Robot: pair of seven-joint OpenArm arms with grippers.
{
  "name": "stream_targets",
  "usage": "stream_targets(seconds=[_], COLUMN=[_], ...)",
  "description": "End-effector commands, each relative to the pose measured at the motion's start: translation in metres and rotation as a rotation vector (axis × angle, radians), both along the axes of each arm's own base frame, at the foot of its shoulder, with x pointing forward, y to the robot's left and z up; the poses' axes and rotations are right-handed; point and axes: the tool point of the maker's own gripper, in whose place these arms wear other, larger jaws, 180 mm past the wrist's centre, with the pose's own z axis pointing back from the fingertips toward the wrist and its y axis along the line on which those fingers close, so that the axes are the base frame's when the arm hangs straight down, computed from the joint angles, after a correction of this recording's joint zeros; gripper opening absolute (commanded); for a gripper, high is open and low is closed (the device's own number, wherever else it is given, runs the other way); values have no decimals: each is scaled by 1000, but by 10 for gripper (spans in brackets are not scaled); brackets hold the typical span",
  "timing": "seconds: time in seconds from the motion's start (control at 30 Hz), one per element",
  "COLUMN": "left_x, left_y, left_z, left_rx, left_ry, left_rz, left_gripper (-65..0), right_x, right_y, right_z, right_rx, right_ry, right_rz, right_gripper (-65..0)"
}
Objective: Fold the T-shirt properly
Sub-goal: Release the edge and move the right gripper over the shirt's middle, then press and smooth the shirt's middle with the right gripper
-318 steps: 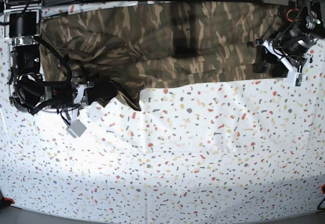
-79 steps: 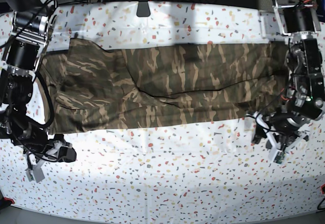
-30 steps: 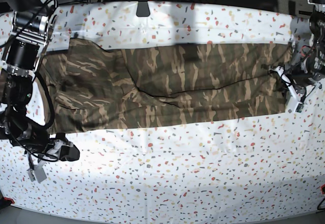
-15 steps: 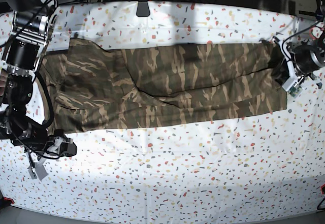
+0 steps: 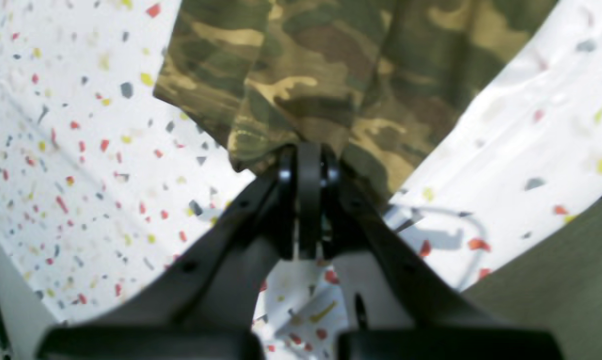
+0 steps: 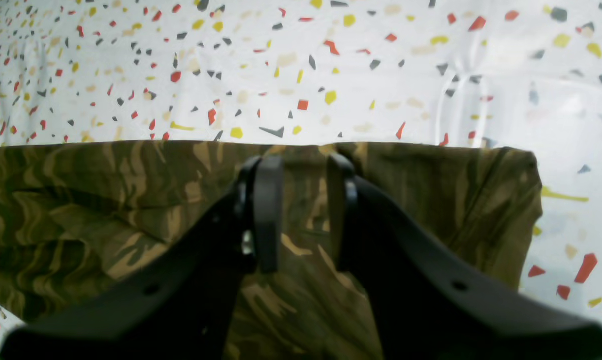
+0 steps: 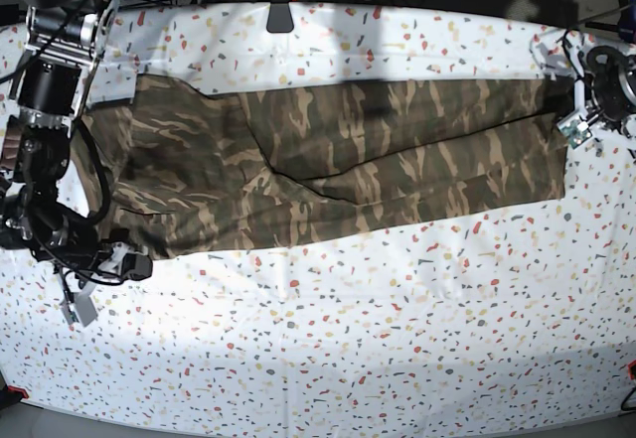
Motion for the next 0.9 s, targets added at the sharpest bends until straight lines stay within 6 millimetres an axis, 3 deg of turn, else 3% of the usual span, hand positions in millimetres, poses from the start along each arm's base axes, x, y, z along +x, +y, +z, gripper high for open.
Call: stream_targets(seconds=[0.0,0.17,0.3,0.57,0.67,0.87], left_x=[6,0,-2,-4,-4,-4], left_y=[0,-14,-32,-45,-45,-46], left_z=[10,6,0,-4,-4,-4], left_rx=[-4,-104,-170,-224,-224,-225], left_ry=[-31,-5,-7,-7,-7,-7], left_rz=[-8,34,67,92,92,92], left_gripper=[-650,-650,-650,-650,-650,-650], right_x=[7,-21,-51,-70,-73,-86], right_y=[-3,5,45,105,138,189], right_z=[18,-13,-27,-75,-71,-29], right_rx=[-4,42,142,-155,-230,-366], right_ry=[-57,50,202,328,286,85], right_rz=[5,33,193,484,618,819], right_gripper=[-489,-488,-488,-488,-488,-488])
